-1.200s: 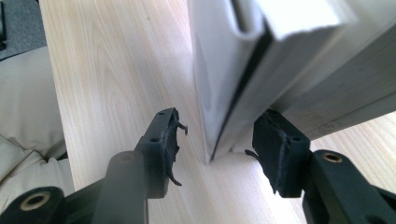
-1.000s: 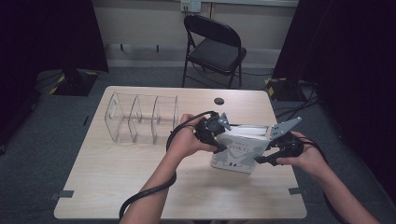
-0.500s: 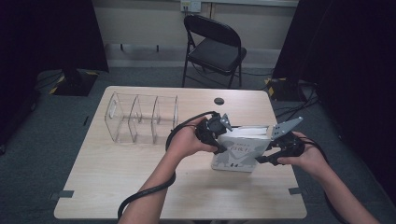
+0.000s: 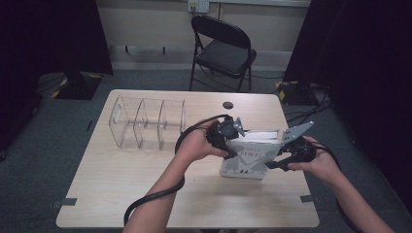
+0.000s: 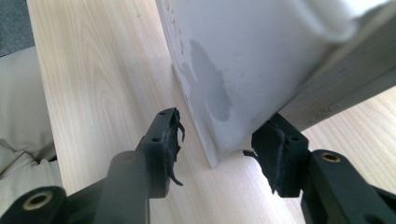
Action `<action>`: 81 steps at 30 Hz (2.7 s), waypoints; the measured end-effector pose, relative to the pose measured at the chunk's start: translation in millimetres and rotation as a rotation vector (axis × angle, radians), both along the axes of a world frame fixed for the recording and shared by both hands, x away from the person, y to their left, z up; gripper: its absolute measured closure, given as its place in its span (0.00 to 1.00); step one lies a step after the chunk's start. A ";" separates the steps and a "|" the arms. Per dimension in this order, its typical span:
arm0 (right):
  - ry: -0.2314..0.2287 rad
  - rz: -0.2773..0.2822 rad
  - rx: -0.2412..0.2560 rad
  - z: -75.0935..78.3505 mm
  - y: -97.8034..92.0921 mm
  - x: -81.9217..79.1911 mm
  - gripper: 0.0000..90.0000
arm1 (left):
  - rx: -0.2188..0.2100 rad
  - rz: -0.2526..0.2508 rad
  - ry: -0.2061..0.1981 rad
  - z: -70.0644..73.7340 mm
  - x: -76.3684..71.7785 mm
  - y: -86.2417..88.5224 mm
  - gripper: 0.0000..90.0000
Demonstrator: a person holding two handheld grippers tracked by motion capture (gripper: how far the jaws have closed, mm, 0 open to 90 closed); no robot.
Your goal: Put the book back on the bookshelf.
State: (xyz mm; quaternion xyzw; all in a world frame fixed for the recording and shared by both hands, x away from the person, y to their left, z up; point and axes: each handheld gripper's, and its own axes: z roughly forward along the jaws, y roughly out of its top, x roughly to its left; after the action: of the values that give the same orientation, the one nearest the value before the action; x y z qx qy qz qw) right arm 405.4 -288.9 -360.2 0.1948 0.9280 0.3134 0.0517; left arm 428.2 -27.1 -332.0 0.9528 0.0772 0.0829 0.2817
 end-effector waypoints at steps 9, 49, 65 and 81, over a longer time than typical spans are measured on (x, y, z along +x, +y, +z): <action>-0.014 -0.004 0.002 0.2 1.4 0.6 0.58 | -0.001 0.004 0.074 5.7 -3.9 -13.9 0.52; 0.004 -0.180 0.079 -69.8 -6.8 -8.8 0.19 | 0.139 0.183 0.169 16.8 -19.3 32.7 0.56; -0.009 -0.210 0.057 -114.1 -3.0 -24.8 0.18 | 0.188 0.189 0.151 20.4 -14.2 19.6 0.52; -0.062 -0.229 0.045 -130.5 -2.2 -32.0 0.16 | 0.207 0.182 0.139 12.7 -9.8 1.9 0.47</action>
State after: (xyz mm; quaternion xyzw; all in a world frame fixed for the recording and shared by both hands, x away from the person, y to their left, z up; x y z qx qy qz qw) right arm 373.4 -291.1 -490.7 0.2910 0.8903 0.3321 0.1115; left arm 418.4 -25.3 -319.4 0.9693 0.1736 0.0495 0.1670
